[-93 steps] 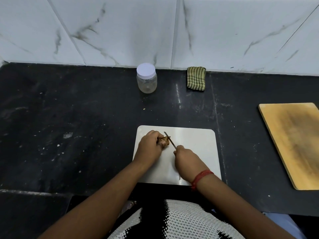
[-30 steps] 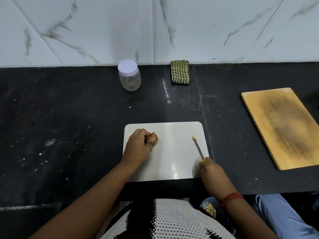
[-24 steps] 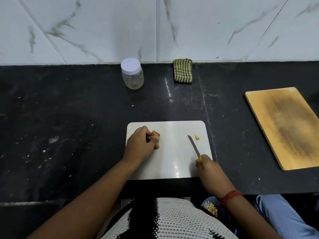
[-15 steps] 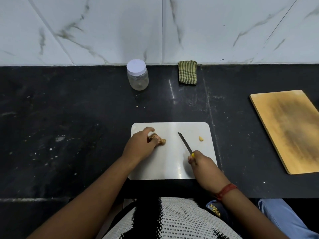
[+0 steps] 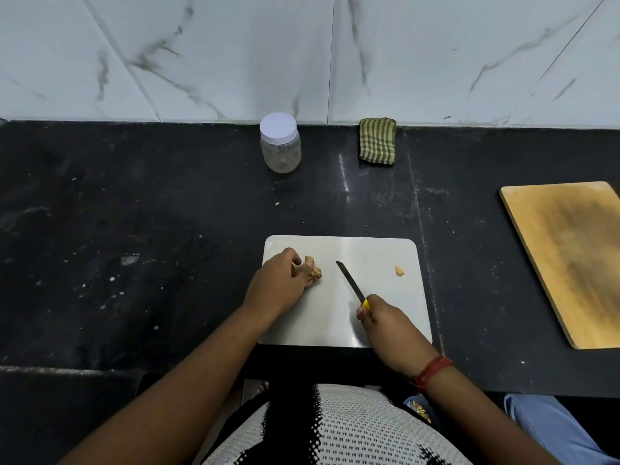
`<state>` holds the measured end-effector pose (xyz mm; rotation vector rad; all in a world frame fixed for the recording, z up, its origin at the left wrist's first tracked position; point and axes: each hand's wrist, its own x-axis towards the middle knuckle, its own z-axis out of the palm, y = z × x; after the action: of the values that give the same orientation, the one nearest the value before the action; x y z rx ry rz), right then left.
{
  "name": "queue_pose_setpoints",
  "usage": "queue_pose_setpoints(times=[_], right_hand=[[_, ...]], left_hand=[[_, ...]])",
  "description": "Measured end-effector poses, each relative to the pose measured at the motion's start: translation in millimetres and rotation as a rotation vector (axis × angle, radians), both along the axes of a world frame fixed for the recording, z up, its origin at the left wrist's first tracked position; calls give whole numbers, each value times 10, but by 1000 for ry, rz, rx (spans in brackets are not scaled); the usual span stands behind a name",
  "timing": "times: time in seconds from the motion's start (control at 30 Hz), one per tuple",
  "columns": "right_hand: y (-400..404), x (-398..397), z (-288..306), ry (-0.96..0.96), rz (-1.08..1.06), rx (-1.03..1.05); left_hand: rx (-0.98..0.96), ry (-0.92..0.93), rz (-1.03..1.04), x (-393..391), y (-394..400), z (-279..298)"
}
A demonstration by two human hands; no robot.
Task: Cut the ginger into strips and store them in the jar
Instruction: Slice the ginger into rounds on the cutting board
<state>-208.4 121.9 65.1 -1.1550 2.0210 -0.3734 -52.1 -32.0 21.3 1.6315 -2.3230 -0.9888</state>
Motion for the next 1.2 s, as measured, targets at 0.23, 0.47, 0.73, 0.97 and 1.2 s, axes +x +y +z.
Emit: queue_pose_setpoints(times=[0.23,0.47,0.73,0.97,1.2], right_hand=[[28,18,-45,-11,23,11],[5,79,-35,-8,62,-5],[-32,116,-27,2,79,-22],[-45,142,-51,-6,92,-13],[-89,177,-65,12,112,-27]], left_hand=[[-47,93,-82,76,88,-51],[-14,50,-22,65,102,-27],[-156,81,-142,61,108,-105],[-149,94,-123,72,90,-137],[-126,124,-98,63,112,-170]])
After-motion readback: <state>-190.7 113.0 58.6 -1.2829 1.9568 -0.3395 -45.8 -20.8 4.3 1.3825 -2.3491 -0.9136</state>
